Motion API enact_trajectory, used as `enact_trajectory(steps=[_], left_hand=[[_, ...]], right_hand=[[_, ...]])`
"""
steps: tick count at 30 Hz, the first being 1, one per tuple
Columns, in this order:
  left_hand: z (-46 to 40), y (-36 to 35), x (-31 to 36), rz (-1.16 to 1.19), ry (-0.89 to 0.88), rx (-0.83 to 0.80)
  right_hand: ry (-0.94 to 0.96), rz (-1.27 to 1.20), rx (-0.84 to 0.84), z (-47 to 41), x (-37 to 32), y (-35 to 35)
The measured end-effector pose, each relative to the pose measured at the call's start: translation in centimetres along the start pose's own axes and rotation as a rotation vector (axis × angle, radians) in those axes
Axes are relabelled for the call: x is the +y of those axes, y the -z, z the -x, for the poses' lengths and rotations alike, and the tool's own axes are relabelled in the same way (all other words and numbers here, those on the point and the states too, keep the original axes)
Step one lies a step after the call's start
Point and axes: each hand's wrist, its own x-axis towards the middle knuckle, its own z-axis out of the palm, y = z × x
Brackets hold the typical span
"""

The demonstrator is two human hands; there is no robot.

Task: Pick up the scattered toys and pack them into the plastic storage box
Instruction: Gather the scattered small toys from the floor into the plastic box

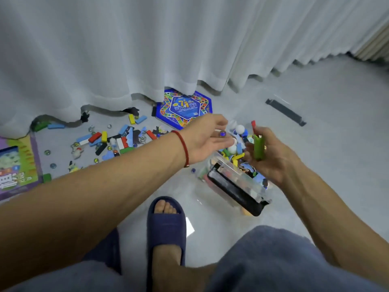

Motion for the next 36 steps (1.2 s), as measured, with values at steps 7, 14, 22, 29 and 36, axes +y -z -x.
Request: enact_trajectory(steps=[7,14,22,29,36], left_hand=[[-0.5,1.0,1.0,-0.272,-0.068,0.018],[2.0,16.9,-3.3,-0.550,-0.116,0.506],[-0.8,22.9,-11.4,-1.161,-0.089,0.422],[-7.3,22.8,-14.1,-1.551,-0.306,0.219],[-8.6,24.7,-13.3,-1.566,-0.396,0.220]], right_hand=[[0.133,0.417,0.303,-0.5,-1.5,2.8],[0.601,0.849,-0.314,1.7,6.0,-5.9],[0.563,1.872,-0.190,-10.2,19.9,-9.4],[0.627,2.051,-0.042,-15.5,21.8,-8.8],[0.567,1.539,0.222,-18.7,18.8,-12.1]])
